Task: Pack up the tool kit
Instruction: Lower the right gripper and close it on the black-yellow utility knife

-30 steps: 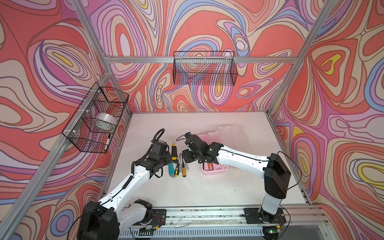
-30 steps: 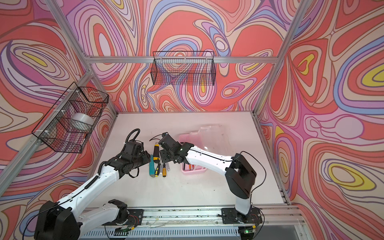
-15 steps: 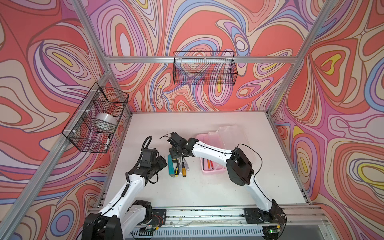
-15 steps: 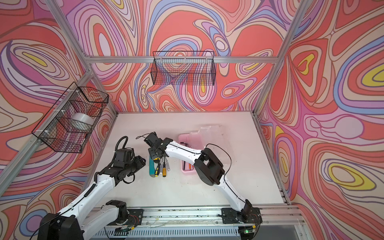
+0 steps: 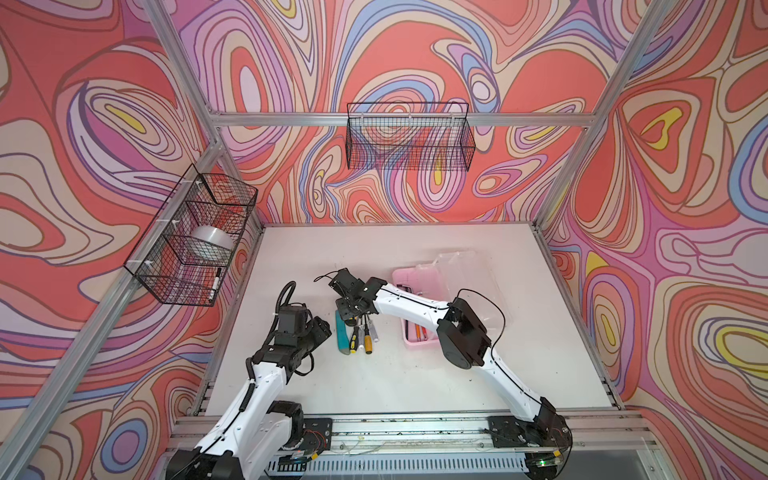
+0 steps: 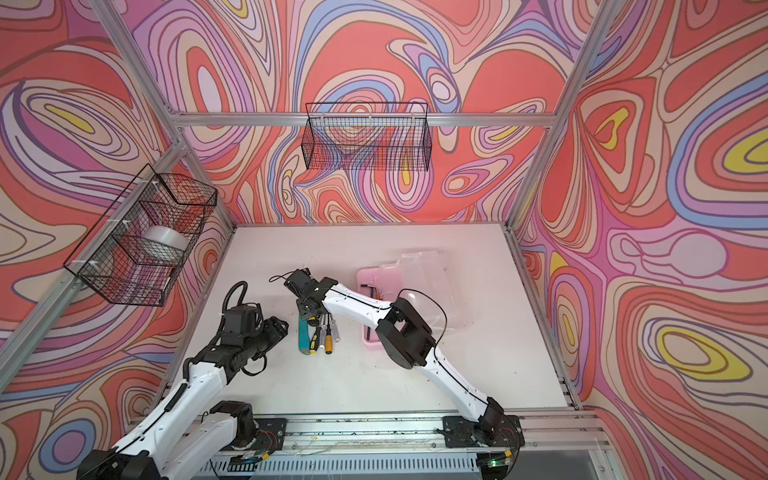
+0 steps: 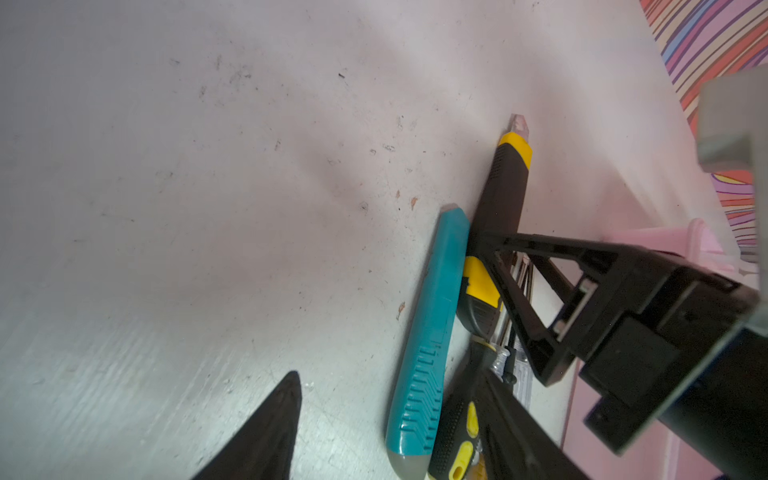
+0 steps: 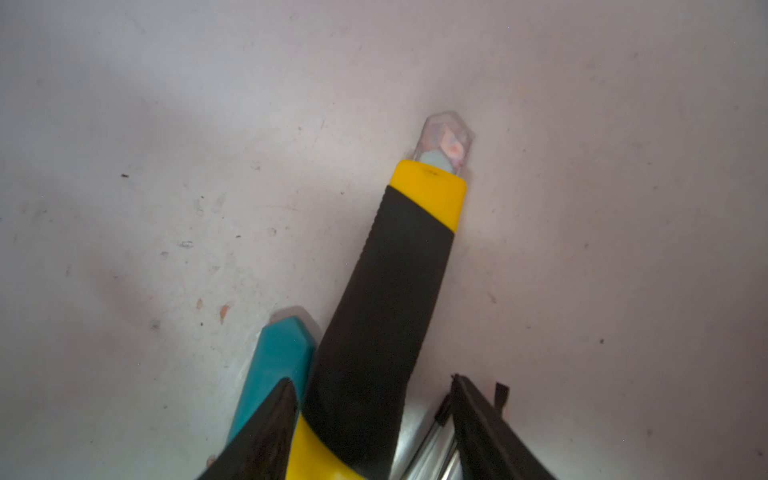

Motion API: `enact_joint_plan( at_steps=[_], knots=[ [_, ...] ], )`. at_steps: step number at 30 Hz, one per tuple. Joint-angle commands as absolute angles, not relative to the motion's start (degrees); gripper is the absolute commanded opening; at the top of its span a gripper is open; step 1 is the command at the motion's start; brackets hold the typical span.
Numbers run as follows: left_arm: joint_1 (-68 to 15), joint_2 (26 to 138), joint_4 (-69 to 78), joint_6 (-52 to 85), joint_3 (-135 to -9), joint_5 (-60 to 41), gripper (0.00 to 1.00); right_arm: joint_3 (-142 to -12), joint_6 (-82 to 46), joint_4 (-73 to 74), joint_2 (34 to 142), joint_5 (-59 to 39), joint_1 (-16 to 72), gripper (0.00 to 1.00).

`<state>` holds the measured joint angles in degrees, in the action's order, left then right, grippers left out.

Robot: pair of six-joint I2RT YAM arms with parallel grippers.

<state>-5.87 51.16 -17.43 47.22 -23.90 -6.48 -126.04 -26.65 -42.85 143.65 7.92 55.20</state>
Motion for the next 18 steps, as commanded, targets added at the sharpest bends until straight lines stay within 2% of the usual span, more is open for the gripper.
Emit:
enact_joint_plan(
  at_steps=[1, 9, 18],
  knots=[
    [-5.2, 52.2, -15.9, 47.2, -23.2, -7.6, 0.67, -127.0, -27.7, -41.6, 145.1, 7.8, 55.3, 0.63],
    [-4.9, 54.6, -15.6, 46.7, -23.4, -9.1, 0.66, -129.5, -27.5, -44.4, 147.6, 12.4, 55.3, 0.59],
    [-4.8, 54.7, -14.5, 46.2, -24.1, -9.0, 0.65, -129.8, -27.7, -44.3, 148.3, 13.4, 55.3, 0.57]
  ],
)
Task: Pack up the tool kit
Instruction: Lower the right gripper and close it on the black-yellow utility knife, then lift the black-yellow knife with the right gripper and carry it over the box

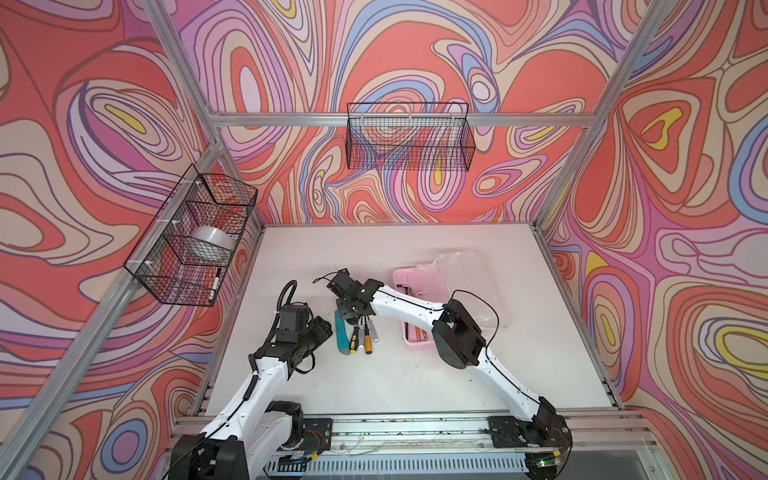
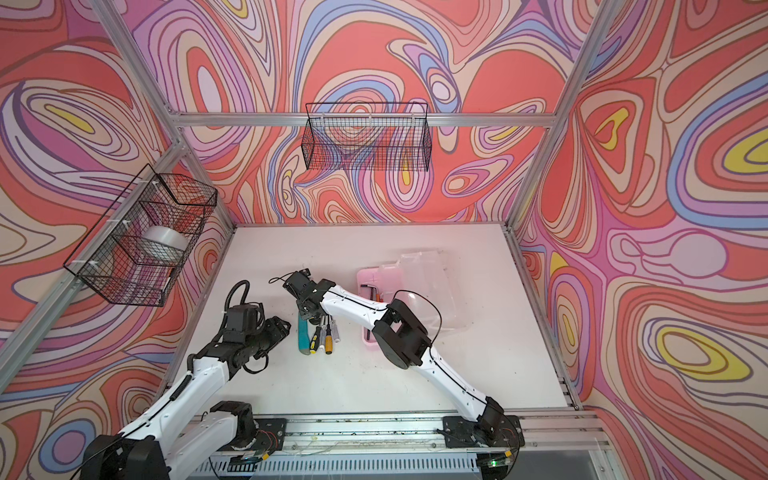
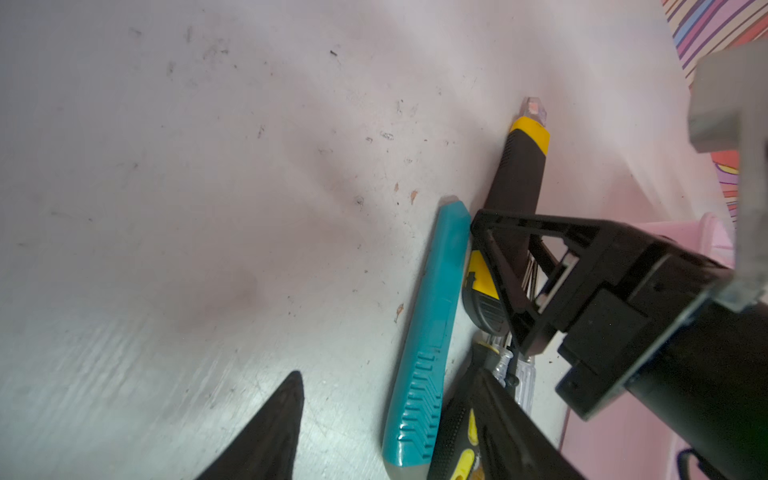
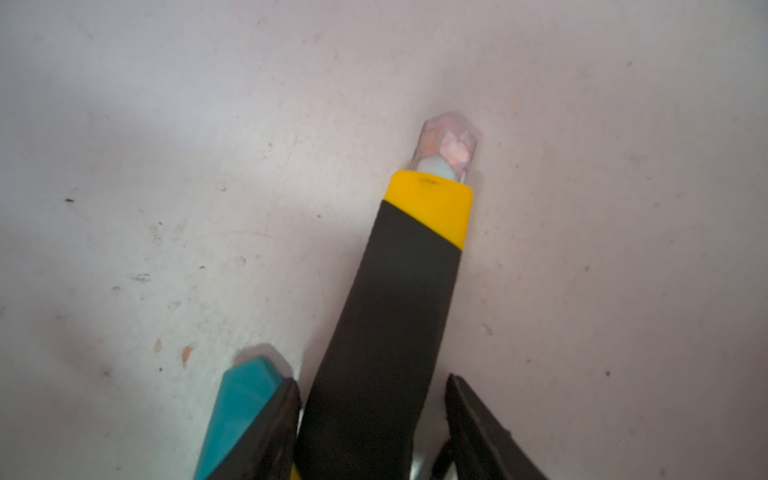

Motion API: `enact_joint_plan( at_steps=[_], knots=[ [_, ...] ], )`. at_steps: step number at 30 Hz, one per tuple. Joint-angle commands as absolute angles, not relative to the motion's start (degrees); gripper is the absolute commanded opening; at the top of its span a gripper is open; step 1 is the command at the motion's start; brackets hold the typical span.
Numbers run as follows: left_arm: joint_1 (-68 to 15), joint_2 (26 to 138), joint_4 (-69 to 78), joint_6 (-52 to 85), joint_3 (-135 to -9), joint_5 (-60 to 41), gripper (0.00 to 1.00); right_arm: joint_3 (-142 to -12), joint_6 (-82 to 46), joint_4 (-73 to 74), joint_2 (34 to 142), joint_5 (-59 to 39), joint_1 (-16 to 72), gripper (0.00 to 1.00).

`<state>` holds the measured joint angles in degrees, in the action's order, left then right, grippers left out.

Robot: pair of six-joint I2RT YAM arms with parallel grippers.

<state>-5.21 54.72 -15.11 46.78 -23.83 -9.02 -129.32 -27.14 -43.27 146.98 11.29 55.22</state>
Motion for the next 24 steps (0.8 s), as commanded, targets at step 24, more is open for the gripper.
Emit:
enact_joint_plan(
  at_steps=[24],
  knots=[
    [-4.7, 55.9, -13.5, 46.3, -24.7, -9.9, 0.63, -129.1, -26.5, -42.4, 147.5, 13.2, 55.3, 0.6]
  ],
)
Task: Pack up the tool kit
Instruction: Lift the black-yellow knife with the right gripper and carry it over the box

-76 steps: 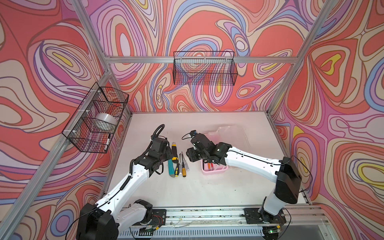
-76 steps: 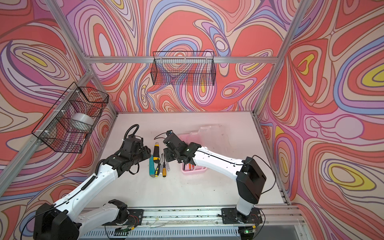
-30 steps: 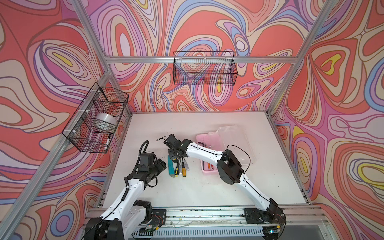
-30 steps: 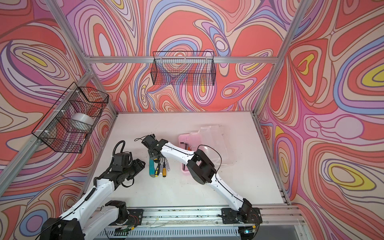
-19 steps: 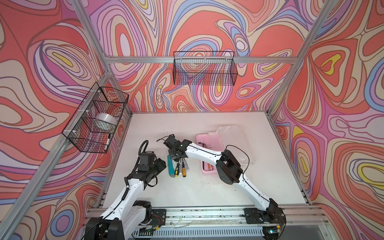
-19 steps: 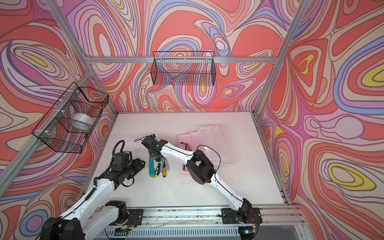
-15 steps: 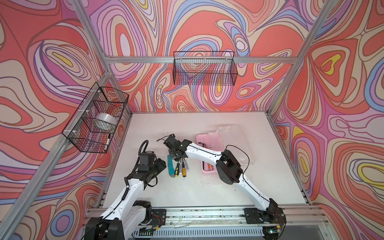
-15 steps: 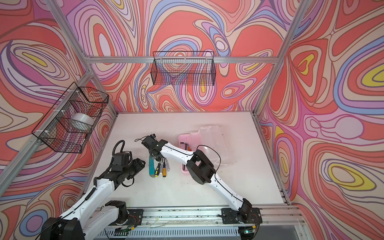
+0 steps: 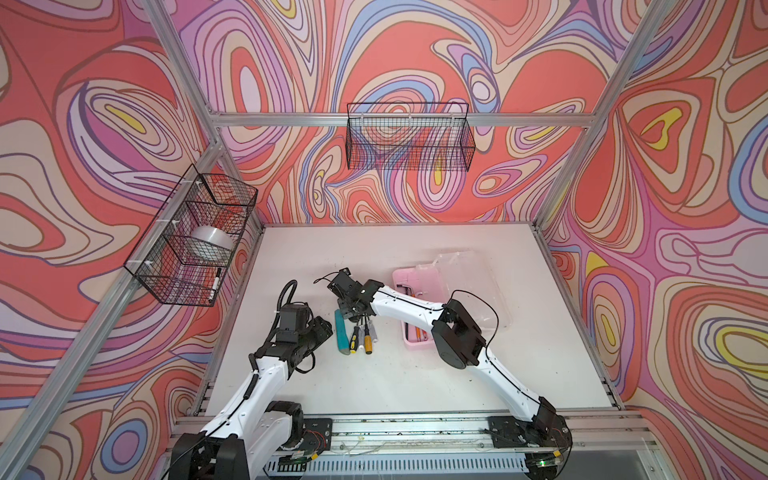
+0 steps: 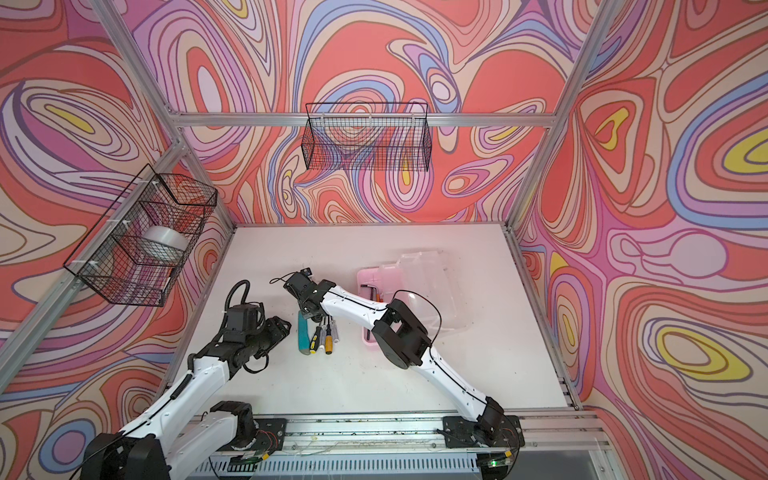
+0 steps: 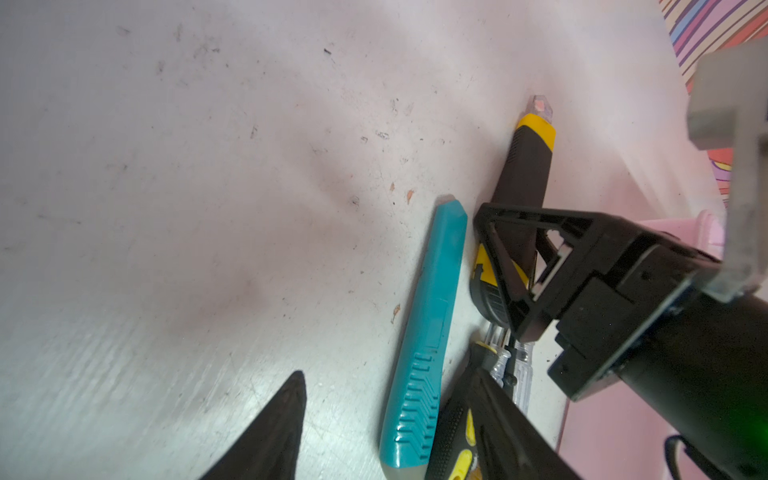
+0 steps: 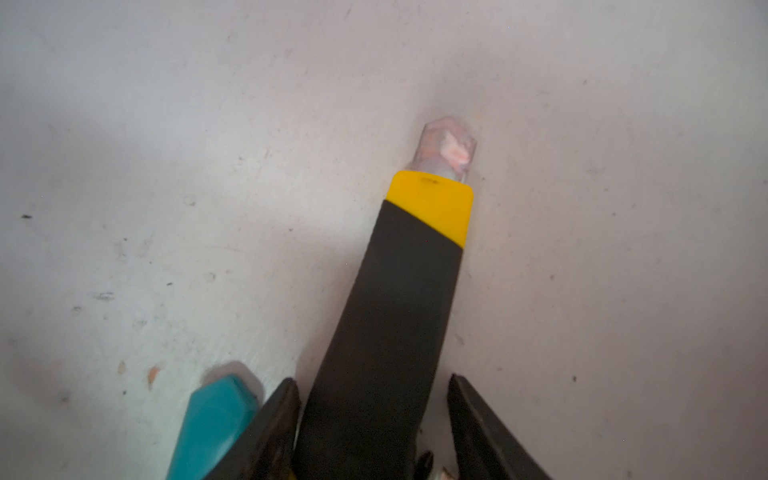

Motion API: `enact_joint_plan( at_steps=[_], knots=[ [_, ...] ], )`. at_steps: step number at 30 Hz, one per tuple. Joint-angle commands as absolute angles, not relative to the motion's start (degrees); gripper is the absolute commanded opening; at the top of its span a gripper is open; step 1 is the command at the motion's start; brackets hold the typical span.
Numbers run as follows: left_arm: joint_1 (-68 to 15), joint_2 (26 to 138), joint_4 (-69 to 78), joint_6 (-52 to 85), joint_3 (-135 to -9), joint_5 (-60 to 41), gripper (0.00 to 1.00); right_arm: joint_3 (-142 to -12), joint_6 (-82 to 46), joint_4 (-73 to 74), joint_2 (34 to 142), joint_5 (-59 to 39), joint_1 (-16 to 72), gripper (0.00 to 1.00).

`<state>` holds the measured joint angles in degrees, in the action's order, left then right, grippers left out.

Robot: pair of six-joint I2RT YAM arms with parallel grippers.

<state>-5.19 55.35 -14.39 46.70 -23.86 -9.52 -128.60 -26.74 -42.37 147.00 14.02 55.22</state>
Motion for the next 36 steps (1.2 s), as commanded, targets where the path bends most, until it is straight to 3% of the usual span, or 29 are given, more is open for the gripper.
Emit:
enact_joint_plan(
  at_steps=[1, 21, 36],
  knots=[
    [-4.7, 56.1, -13.5, 46.2, -24.8, -10.0, 0.64, -129.2, -26.5, -42.4, 147.7, 13.1, 55.3, 0.59],
    [-4.7, 56.0, -14.2, 45.6, -25.9, -10.0, 0.62, -128.0, -27.3, -40.2, 147.2, 10.5, 55.3, 0.5],
    [-4.7, 55.1, -16.4, 45.0, -28.4, -8.7, 0.62, -121.5, -27.7, -35.5, 139.7, 8.2, 55.3, 0.41]
  ],
)
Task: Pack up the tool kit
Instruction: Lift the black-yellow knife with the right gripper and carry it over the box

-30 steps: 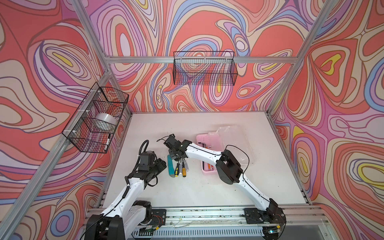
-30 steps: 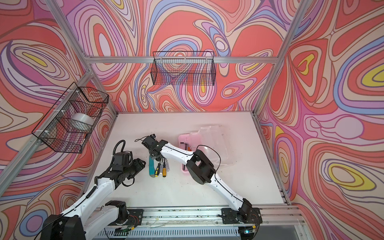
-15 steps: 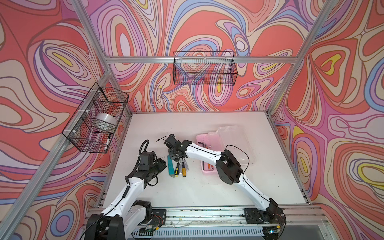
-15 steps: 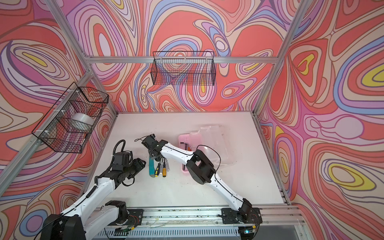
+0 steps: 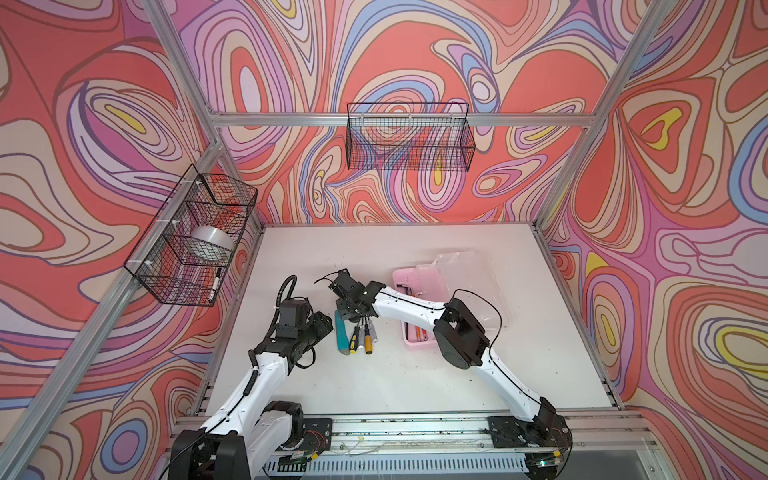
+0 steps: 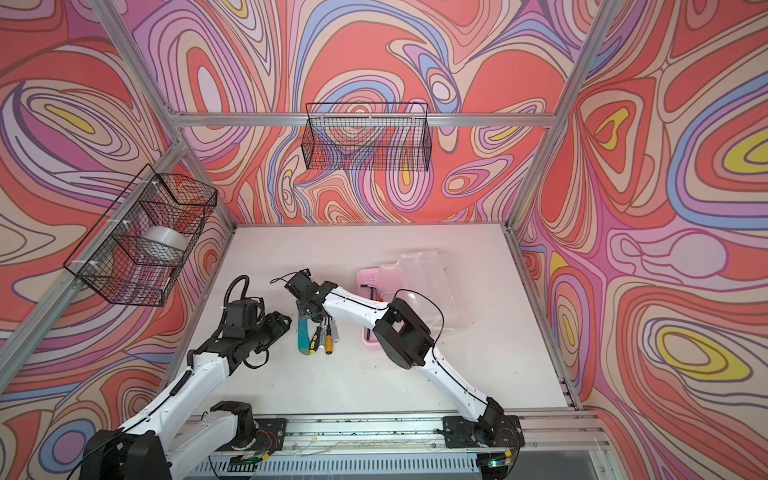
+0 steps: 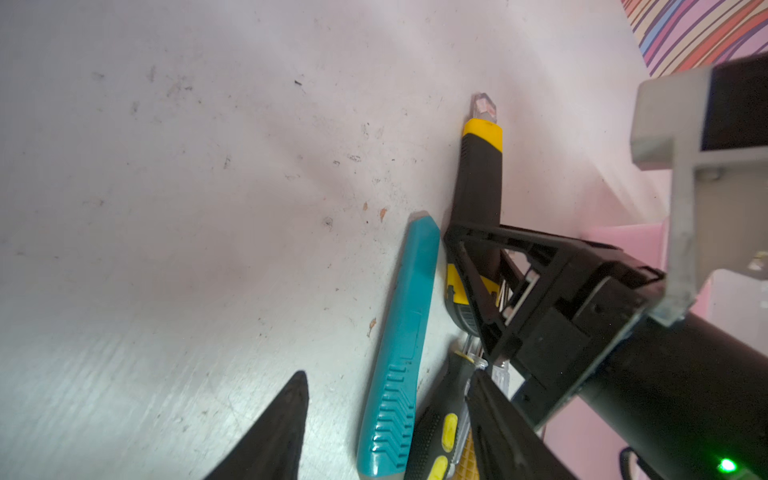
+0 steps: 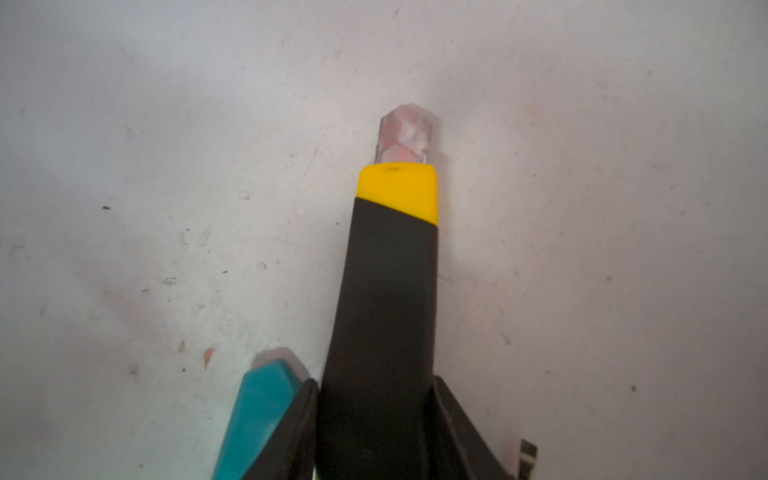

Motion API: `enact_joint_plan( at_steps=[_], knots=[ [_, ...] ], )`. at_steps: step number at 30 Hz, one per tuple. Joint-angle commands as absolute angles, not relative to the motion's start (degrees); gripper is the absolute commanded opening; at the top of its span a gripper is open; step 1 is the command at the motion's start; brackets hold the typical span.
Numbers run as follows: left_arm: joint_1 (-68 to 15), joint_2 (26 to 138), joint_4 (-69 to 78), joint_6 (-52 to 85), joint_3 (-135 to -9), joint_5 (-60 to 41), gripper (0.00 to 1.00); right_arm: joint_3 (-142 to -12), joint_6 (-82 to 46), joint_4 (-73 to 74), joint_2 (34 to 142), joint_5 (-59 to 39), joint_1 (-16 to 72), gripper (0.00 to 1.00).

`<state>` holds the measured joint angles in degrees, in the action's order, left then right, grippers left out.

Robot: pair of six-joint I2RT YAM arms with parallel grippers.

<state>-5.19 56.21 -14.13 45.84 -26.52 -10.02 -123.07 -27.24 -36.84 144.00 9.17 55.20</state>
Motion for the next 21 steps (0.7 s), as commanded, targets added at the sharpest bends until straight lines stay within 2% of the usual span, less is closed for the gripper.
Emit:
enact_joint_plan(
  at_steps=[1, 11, 21],
  knots=[
    [-4.7, 54.9, -16.8, 44.9, -28.6, -8.5, 0.62, -121.0, -27.7, -35.2, 138.8, 8.1, 55.3, 0.41],
    [-4.7, 51.6, -19.9, 43.9, -28.9, -5.1, 0.62, -111.4, -28.2, -32.8, 127.5, 8.1, 55.3, 0.4],
    [-4.7, 53.4, -19.0, 42.9, -31.1, -5.9, 0.6, -93.6, -27.5, -36.6, 106.1, 18.3, 53.0, 0.4]
  ],
)
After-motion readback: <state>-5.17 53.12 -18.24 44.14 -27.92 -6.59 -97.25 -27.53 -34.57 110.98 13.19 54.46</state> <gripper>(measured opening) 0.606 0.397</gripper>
